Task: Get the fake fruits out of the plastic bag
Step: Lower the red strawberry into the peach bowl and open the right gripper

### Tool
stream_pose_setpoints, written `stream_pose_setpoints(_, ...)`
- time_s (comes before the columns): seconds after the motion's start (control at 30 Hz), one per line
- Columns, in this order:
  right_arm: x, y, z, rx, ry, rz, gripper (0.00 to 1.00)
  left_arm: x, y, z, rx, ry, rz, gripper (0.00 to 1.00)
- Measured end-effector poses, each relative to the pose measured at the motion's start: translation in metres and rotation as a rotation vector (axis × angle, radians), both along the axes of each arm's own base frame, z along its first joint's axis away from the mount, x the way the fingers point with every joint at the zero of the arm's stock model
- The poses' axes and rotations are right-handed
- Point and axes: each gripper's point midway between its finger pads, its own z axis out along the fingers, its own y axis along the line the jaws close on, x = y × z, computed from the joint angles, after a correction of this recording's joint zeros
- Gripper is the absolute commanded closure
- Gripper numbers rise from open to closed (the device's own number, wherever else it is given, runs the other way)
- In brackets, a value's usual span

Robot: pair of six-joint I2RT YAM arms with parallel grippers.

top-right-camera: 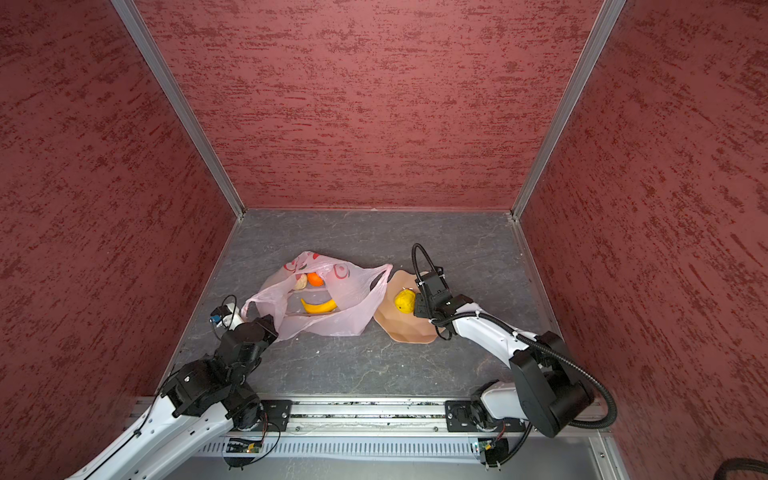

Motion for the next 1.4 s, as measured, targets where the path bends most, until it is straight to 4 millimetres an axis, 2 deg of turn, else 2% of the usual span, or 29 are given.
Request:
stream_pose_setpoints(0.87, 0.002, 0.002, -0.011, -0.007, 0.024, 0.005, 0.21, 0.001, 0.0, 0.001, 0.006, -0.004, -0.006, 0.82)
stream_pose_setpoints(1.4, 0.007, 0.005, 0.004, -0.008, 0.005, 0.019, 0.19, 0.001, -0.001, 0.003, -0.002, -0.015, -0.006, 0.82)
